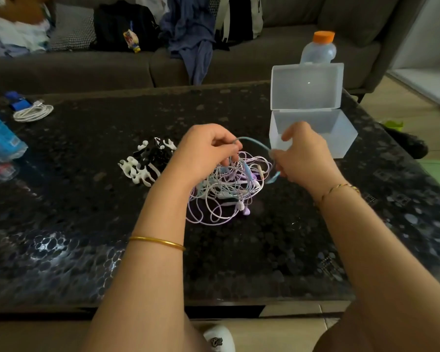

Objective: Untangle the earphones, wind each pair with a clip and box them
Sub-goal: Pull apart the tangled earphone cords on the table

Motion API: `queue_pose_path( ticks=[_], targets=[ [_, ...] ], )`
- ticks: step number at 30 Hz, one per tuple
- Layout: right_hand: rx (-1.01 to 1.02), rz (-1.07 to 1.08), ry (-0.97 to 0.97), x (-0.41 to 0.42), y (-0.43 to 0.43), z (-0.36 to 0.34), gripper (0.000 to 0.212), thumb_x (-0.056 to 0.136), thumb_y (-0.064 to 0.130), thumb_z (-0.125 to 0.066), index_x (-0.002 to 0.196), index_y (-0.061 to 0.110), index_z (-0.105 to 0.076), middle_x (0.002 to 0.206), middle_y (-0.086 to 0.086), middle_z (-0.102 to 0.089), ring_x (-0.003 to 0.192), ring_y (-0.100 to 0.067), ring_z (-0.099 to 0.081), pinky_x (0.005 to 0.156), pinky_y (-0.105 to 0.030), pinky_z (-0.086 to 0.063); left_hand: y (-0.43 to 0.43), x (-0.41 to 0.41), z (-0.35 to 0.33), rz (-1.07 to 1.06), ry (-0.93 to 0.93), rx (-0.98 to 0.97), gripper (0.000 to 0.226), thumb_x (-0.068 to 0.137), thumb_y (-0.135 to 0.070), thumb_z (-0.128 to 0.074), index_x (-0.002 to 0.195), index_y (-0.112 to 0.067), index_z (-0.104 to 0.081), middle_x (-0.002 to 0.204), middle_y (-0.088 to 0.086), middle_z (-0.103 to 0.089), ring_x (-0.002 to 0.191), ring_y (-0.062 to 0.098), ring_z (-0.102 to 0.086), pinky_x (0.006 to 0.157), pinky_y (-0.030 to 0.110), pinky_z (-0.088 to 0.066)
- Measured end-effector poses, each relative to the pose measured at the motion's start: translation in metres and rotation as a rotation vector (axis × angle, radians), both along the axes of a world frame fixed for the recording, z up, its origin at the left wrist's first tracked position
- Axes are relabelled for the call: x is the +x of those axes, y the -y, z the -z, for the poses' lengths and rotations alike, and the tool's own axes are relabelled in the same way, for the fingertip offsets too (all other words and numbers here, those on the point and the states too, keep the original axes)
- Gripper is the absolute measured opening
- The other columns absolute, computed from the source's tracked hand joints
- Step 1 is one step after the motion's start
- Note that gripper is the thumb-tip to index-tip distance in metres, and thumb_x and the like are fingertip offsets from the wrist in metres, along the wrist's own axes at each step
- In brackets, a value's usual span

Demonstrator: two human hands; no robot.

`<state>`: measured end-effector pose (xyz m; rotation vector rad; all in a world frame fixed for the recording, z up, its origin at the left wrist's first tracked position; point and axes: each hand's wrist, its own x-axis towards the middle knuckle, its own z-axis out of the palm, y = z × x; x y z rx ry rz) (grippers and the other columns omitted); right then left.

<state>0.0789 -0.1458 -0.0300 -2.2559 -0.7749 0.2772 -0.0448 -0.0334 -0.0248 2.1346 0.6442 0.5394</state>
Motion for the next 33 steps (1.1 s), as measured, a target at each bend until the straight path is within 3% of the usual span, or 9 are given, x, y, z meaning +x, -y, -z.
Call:
queue_pose_path(
  ticks=[2, 4, 8, 14, 18, 22, 27, 30, 33],
  targets=[
    [0.119, -0.097, 0.154, -0.006, -0.002, -0.006, 0.02, 0.095, 0.016, -0.047, 0.107, 0.014, -0.063, 0.105, -0.008, -0.062, 0.09, -0.023, -0.059, 0.076, -0.032, -0.05, 0.002, 0.002, -0.001, -0.003, 0.007, -0.009, 0.011, 0.087, -0.008, -0.064, 0.086, -0.017, -0.07, 0.074, -0.003, -0.07, 0.059, 0.003, -0.06, 0.064, 0.016, -0.051],
    [0.294, -0.208, 0.011, -0.012, -0.004, -0.011, 0.024, 0.095, 0.019, -0.044, 0.1, 0.016, -0.067, 0.098, -0.005, -0.066, 0.088, -0.019, -0.06, 0.075, -0.032, -0.048, 0.003, 0.004, -0.001, -0.015, 0.023, -0.035, 0.012, 0.086, -0.003, -0.065, 0.086, -0.014, -0.069, 0.071, 0.0, -0.07, 0.057, 0.006, -0.06, 0.062, 0.019, -0.052],
    [0.2, -0.282, 0.131, -0.018, -0.006, -0.007, 0.029, 0.095, 0.03, -0.05, 0.079, 0.009, -0.062, 0.066, 0.002, -0.056, 0.058, -0.013, -0.047, 0.055, -0.028, -0.037, 0.004, 0.005, -0.001, -0.038, 0.046, -0.06, 0.013, 0.083, -0.005, -0.069, 0.086, -0.017, -0.065, 0.07, -0.004, -0.068, 0.061, 0.004, -0.063, 0.064, 0.019, -0.053],
    [0.78, -0.172, -0.755, -0.012, -0.009, -0.01, 0.034, 0.099, 0.016, -0.04, 0.065, 0.012, -0.042, 0.069, -0.007, -0.066, 0.078, -0.025, -0.064, 0.08, -0.039, -0.051, 0.0, 0.004, 0.009, -0.003, -0.185, 0.003, 0.017, 0.083, -0.011, -0.072, 0.097, -0.021, -0.071, 0.077, -0.016, -0.06, 0.065, -0.002, -0.052, 0.056, 0.016, -0.037],
    [0.944, -0.093, -0.944, -0.013, -0.009, -0.012, 0.03, 0.097, 0.013, -0.037, 0.067, 0.012, -0.036, 0.053, -0.005, -0.042, 0.048, -0.019, -0.051, 0.066, -0.039, -0.054, -0.002, 0.003, 0.01, -0.088, -0.272, 0.101, 0.013, 0.083, -0.011, -0.071, 0.087, -0.023, -0.07, 0.08, -0.006, -0.06, 0.073, 0.01, -0.056, 0.069, 0.024, -0.047],
    [0.716, -0.054, -0.61, -0.013, -0.01, -0.008, 0.017, 0.096, 0.017, -0.044, 0.08, 0.016, -0.039, 0.059, 0.0, -0.04, 0.049, -0.011, -0.037, 0.046, -0.026, -0.037, -0.003, 0.003, 0.012, -0.12, -0.307, 0.172, 0.011, 0.082, -0.014, -0.074, 0.077, -0.021, -0.067, 0.079, -0.009, -0.053, 0.076, 0.014, -0.055, 0.069, 0.029, -0.044],
    [0.08, -0.302, 0.17, -0.016, -0.014, 0.009, 0.015, 0.084, 0.015, -0.063, 0.099, 0.014, -0.06, 0.078, 0.005, -0.053, 0.068, -0.009, -0.051, 0.06, -0.017, -0.046, -0.003, 0.004, 0.014, -0.096, -0.313, 0.179, 0.02, 0.083, -0.016, -0.071, 0.072, -0.028, -0.06, 0.083, -0.006, -0.062, 0.08, 0.013, -0.058, 0.068, 0.027, -0.043],
    [-0.152, -0.39, 0.281, -0.02, -0.019, 0.016, 0.012, 0.087, 0.022, -0.063, 0.096, 0.015, -0.067, 0.094, -0.001, -0.064, 0.085, -0.018, -0.059, 0.078, -0.032, -0.053, -0.004, 0.003, 0.012, -0.114, -0.279, 0.186, 0.029, 0.083, -0.012, -0.071, 0.068, -0.032, -0.057, 0.078, -0.01, -0.06, 0.082, 0.013, -0.061, 0.072, 0.03, -0.049],
    [-0.093, -0.305, 0.318, -0.017, -0.022, 0.019, 0.013, 0.089, 0.015, -0.057, 0.095, 0.014, -0.069, 0.097, -0.005, -0.067, 0.087, -0.023, -0.061, 0.079, -0.038, -0.053, -0.009, 0.0, 0.012, -0.126, -0.278, 0.138, 0.03, 0.082, -0.006, -0.07, 0.07, -0.029, -0.057, 0.076, -0.007, -0.061, 0.08, 0.018, -0.063, 0.079, 0.036, -0.054]
  ],
)
